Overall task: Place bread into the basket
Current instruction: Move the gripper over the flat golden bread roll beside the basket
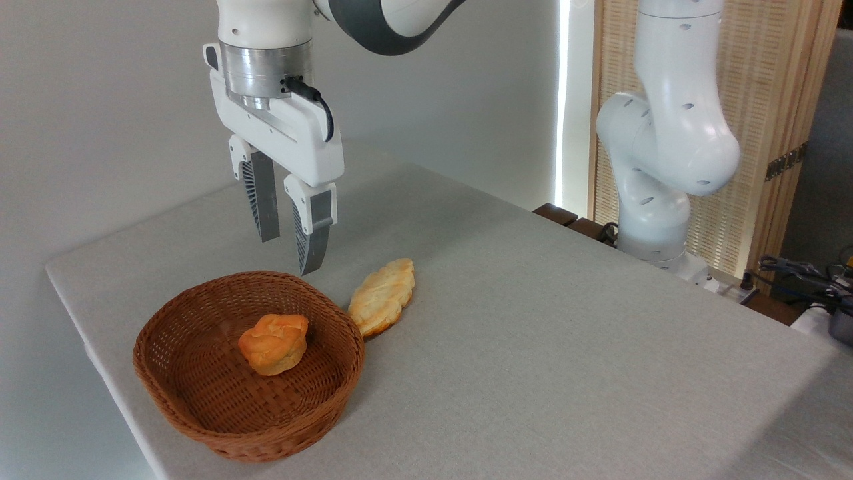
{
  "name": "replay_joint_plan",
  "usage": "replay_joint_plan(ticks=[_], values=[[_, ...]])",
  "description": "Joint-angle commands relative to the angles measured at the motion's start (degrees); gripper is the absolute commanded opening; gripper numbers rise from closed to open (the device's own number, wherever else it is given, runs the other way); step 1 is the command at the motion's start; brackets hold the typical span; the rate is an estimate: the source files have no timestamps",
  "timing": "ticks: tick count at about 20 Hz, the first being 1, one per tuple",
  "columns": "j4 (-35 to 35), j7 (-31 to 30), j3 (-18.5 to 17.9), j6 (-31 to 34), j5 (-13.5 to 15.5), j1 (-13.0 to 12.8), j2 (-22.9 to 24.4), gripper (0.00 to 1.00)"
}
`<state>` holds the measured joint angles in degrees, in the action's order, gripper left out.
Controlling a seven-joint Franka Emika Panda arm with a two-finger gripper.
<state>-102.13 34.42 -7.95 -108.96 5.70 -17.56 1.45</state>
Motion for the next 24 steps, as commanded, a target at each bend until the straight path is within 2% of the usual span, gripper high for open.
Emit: replay_joint_plan(ticks=[1, 8, 11, 15, 18, 24], values=[[-6.35, -0.84, 0.39, 1.29, -0.43, -3.16, -0.22, 1.00], [-8.08, -0.93, 0.40, 1.38, -0.51, -3.45, 0.83, 1.00], [-12.38, -1.45, 0.40, 2.17, -0.51, -3.63, 2.94, 1.00], [-15.21, -9.96, 1.01, 4.18, -0.51, -3.54, 3.21, 1.00], [-15.56, -13.92, 1.01, 5.25, -0.51, -3.45, 2.51, 1.00], [-15.56, -14.55, 1.10, 4.37, -0.43, -3.62, -0.12, 1.00]])
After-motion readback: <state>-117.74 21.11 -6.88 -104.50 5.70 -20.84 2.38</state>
